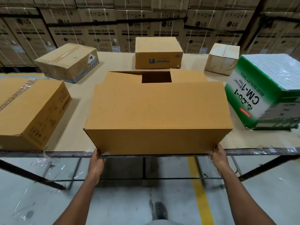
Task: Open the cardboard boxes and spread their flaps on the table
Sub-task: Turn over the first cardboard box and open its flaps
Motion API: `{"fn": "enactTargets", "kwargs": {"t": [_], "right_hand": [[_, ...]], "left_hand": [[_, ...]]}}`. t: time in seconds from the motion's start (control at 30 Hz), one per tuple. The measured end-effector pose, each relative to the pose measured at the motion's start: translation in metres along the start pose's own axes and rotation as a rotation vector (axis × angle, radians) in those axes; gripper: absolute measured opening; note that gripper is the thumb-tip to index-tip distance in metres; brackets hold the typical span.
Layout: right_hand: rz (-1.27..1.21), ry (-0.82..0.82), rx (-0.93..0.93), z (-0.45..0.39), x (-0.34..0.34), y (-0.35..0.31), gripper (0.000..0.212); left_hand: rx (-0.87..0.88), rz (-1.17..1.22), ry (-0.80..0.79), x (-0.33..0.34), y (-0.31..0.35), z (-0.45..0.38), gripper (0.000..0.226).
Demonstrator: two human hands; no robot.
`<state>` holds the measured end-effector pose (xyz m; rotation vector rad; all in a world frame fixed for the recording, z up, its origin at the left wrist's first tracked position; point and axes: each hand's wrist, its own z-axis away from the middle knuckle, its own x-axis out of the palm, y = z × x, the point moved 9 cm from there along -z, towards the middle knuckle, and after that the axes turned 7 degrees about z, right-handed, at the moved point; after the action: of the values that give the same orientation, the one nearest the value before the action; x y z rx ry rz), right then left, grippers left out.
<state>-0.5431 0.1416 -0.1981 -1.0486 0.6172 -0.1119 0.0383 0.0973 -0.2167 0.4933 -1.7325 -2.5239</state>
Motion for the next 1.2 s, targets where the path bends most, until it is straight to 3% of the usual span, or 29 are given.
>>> {"fn": "enactTargets", "kwargs": {"t": [0.33,1.2], "right_hand": [[-0.112,-0.018,0.027,-0.003,-0.006,0.012,0.064],[-0.084,-0.004,0.034,0.005,-0.007,0.006,0.068]], "left_hand": [[0.007,0.028,-0.043,-0.002,-0.005,0.008,0.067],[-0.049,0.056,-0.09,-0.001,-0.019,-0.001,0.068]]}}
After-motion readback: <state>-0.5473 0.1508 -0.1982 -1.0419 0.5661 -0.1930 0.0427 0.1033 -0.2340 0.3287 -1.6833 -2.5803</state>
